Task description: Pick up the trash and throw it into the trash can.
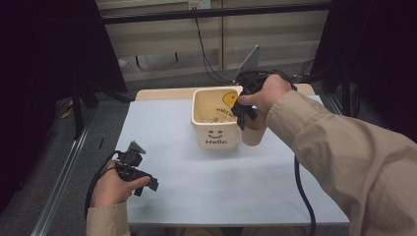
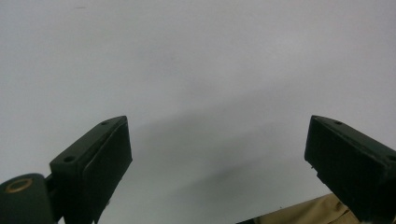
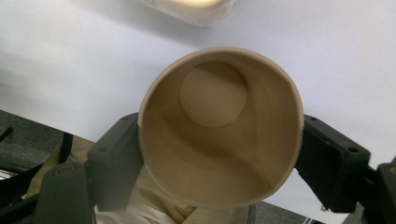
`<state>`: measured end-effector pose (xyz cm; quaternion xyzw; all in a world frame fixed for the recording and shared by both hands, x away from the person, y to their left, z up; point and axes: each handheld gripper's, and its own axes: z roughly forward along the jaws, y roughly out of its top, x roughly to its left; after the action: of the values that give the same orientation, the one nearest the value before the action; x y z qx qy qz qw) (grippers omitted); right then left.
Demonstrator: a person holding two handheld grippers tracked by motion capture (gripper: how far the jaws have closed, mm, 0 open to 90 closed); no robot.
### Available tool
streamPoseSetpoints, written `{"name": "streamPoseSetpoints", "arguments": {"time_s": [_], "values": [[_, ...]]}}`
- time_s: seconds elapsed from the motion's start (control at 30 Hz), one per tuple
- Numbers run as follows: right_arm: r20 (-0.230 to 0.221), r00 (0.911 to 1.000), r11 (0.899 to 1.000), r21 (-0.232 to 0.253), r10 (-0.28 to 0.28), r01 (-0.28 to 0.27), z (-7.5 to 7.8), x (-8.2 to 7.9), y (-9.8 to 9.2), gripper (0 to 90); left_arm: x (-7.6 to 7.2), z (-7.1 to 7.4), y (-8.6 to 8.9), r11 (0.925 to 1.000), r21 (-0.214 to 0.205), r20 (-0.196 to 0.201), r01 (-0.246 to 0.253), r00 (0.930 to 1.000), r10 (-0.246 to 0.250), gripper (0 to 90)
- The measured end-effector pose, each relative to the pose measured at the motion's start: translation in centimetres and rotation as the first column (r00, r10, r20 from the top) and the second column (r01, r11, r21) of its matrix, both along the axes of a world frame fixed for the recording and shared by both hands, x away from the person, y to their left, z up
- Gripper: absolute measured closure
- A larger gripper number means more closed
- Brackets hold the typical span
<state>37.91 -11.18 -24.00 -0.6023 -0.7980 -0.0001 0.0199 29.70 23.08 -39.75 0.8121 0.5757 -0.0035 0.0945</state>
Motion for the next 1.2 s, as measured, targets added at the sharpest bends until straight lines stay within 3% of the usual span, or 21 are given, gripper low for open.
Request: {"name": "streamPoseSetpoints", "arguments": {"time_s": [0.8, 1.2], "values": [[0.008, 0.9994, 0.999, -0.037, 0.033, -0.032, 4.2, 2.4, 0.2, 21.7, 0.0, -0.1, 0.1, 1.0000, -0.002, -0.005, -0.008, 1.0000, 0.008, 7.2], [0.005, 0.9991, 0.997, -0.062, 0.042, -0.041, 4.7, 3.7, 0.7, 21.8, 0.1, -0.2, 0.3, 0.9999, -0.005, -0.004, -0.013, 0.9999, 0.013, 7.2]]}}
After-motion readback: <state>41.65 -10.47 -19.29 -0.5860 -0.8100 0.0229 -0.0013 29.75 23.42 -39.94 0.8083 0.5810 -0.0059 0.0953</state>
